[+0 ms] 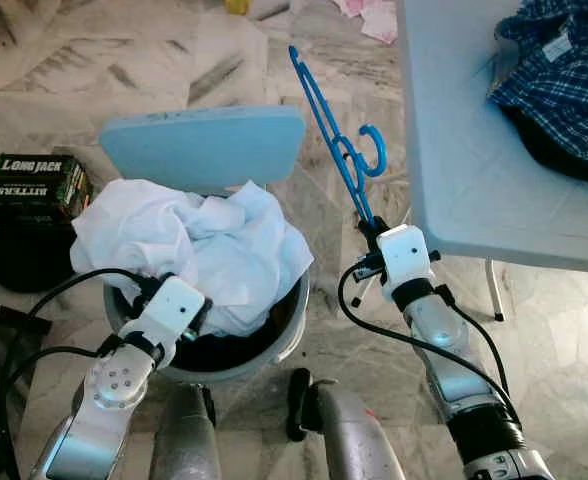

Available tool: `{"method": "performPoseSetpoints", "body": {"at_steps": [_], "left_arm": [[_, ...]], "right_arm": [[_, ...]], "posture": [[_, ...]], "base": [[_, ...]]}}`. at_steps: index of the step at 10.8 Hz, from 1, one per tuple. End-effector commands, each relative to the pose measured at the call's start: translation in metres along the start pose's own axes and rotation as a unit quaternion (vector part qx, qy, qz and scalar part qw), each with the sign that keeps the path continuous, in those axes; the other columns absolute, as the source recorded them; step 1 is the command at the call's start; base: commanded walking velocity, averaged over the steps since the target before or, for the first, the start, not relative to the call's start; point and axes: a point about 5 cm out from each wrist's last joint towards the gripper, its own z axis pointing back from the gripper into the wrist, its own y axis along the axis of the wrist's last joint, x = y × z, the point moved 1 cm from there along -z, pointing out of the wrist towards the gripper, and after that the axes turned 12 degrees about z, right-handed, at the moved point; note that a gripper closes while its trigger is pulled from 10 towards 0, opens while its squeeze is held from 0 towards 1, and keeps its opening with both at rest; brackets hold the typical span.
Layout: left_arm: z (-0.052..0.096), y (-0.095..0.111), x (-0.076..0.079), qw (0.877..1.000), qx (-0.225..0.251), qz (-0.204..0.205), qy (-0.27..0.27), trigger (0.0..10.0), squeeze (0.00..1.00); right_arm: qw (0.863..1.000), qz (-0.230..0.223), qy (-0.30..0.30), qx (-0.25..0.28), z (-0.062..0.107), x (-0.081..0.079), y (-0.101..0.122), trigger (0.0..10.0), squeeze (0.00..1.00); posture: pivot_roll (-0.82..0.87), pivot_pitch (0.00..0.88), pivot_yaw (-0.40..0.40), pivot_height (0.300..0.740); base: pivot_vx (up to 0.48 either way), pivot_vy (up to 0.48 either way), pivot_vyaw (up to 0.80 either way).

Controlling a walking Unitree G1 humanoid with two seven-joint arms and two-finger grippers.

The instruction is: Hang hanger

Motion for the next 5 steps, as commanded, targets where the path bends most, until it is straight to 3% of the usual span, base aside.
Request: {"method": "performPoseSetpoints", "body": {"at_steps": [1, 4, 5], "left_arm": [[0.002, -0.001, -0.002, 1.000, -0.005, 0.004, 0.015, 0.0, 0.00], [0.002, -0.003, -0.023, 0.995, -0.009, 0.054, 0.086, 0.0, 0.00], [0.003, -0.006, -0.023, 0.994, -0.015, 0.058, 0.087, 0.0, 0.00]], "right_arm": [[1.000, 0.004, -0.001, -0.008, 0.003, 0.000, -0.005, 10.0, 0.00], [1.000, 0.005, -0.002, -0.009, 0.003, -0.001, -0.005, 10.0, 0.00], [1.000, 0.005, -0.002, -0.009, 0.003, -0.001, -0.006, 10.0, 0.00]], "posture": [[0.10, 0.307, -0.112, 0.740], [0.10, 0.306, -0.112, 0.740], [0.10, 0.306, -0.112, 0.740]], "base": [[0.000, 0.000, 0.00], [0.000, 0.000, 0.00], [0.000, 0.000, 0.00]]}}
